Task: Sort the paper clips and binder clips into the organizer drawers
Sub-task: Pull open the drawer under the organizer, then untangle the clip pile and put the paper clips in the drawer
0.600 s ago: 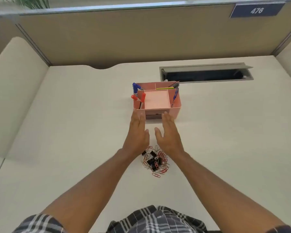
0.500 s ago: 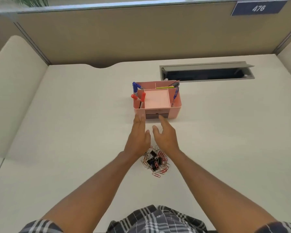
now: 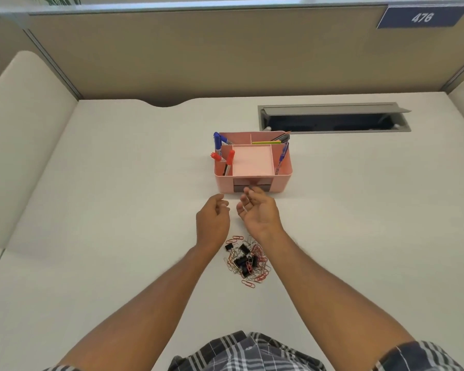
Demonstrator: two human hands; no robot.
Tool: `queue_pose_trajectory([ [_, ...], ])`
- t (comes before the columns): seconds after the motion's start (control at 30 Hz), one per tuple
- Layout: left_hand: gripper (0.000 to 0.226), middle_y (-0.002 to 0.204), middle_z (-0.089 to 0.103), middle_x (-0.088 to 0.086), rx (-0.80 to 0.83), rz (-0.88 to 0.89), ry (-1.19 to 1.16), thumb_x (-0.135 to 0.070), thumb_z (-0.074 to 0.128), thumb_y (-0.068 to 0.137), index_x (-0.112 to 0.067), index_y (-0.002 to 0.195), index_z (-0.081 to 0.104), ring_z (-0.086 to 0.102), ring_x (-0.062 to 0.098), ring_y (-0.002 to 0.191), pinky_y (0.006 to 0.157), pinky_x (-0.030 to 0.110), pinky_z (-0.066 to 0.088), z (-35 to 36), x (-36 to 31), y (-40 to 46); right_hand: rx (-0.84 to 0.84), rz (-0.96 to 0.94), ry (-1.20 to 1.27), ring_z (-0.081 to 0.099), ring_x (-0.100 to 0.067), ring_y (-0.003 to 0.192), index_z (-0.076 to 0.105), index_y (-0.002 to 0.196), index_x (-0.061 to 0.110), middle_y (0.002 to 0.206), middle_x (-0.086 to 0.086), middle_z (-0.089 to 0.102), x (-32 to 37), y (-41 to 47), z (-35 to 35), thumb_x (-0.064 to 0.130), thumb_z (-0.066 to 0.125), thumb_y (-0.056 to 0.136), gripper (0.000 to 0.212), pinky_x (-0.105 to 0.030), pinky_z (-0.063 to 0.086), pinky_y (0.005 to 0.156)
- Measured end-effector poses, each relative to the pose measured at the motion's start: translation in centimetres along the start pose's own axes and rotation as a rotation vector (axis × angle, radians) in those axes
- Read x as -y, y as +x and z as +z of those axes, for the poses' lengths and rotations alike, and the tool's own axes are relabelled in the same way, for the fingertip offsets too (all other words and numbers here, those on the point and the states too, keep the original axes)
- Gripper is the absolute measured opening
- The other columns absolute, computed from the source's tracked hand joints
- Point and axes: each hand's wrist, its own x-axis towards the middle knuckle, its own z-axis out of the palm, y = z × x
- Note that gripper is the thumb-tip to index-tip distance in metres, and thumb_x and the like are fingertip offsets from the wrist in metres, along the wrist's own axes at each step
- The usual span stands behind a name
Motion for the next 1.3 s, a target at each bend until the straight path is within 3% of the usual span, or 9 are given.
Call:
queue_pose_trajectory([
  [0.13,0.027,0.103,0.069,0.003,0.027,-0.190,-0.231,-0.025,0.054,0.094,-0.013,0.117,0.062,0.070,0.012,0.088,0.088,0.038,0.056,0.5,-0.6,0.3,-0.005,0.016,0.003,0.058,-0.015,0.076,0.058,0.117,0.016,0.094,-0.003,0.064,-0.6,-0.8,-0.7,0.002,0.053,0.091,0.030,-0.030,0.048,0.069],
  [0.23,0.031,0.102,0.069,0.008,0.071,-0.234,-0.358,-0.035,0.056,0.095,-0.010,0.111,0.063,0.071,0.017,0.089,0.085,0.036,0.058,0.9,-1.0,0.0,0.005,0.035,0.023,0.060,-0.016,0.075,0.057,0.123,0.015,0.095,-0.005,0.062,-1.1,-1.8,-1.6,0.002,0.052,0.091,0.035,-0.030,0.050,0.070],
  [0.33,0.033,0.096,0.071,0.005,0.063,-0.225,-0.364,-0.042,0.056,0.095,-0.013,0.107,0.064,0.071,0.016,0.088,0.083,0.033,0.058,1.3,-1.1,-0.3,0.007,0.035,0.004,0.062,-0.016,0.074,0.056,0.128,0.013,0.095,-0.006,0.063,-1.4,-2.8,-2.4,0.001,0.052,0.092,0.038,-0.029,0.051,0.068],
  [0.5,0.026,0.090,0.073,0.007,0.056,-0.224,-0.383,-0.034,0.058,0.094,-0.011,0.104,0.066,0.072,0.016,0.084,0.085,0.037,0.058,1.3,-1.0,-0.4,0.007,0.043,-0.010,0.062,-0.014,0.073,0.056,0.131,0.012,0.091,-0.005,0.065,-1.6,-3.6,-2.8,0.000,0.053,0.091,0.042,-0.027,0.050,0.067],
  [0.93,0.022,0.091,0.072,0.008,0.081,-0.208,-0.332,-0.030,0.057,0.095,-0.011,0.101,0.067,0.071,0.017,0.086,0.085,0.037,0.058,0.9,-1.2,-0.7,-0.012,0.045,-0.084,0.060,-0.015,0.071,0.064,0.121,0.010,0.086,-0.004,0.066,-0.8,-3.9,-3.3,0.001,0.059,0.088,0.035,-0.027,0.050,0.066],
  [1.07,0.017,0.096,0.071,0.000,0.081,-0.115,-0.124,-0.027,0.056,0.095,-0.017,0.104,0.066,0.068,0.013,0.087,0.086,0.036,0.056,-0.1,-0.6,-1.0,-0.075,-0.029,-0.436,0.060,-0.017,0.072,0.063,0.114,0.008,0.089,-0.008,0.066,1.3,-4.1,-4.3,0.001,0.059,0.089,0.027,-0.028,0.051,0.064],
  [1.17,0.020,0.109,0.069,0.000,0.188,0.124,0.285,-0.016,0.055,0.094,-0.016,0.110,0.068,0.061,0.013,0.096,0.089,0.026,0.047,-0.9,0.5,-1.4,-0.149,-0.189,-0.967,0.062,-0.016,0.078,0.068,0.108,0.014,0.093,-0.007,0.068,2.9,-4.0,-6.7,0.009,0.060,0.089,0.020,-0.031,0.055,0.071],
  [1.3,0.025,0.114,0.063,0.006,0.331,0.306,0.663,-0.018,0.054,0.096,-0.014,0.117,0.066,0.056,0.022,0.107,0.090,0.033,0.046,-0.9,2.0,-2.2,-0.132,-0.337,-1.537,0.063,-0.015,0.090,0.072,0.099,0.019,0.099,0.002,0.071,2.9,-4.0,-9.0,0.019,0.061,0.089,0.015,-0.026,0.047,0.081],
])
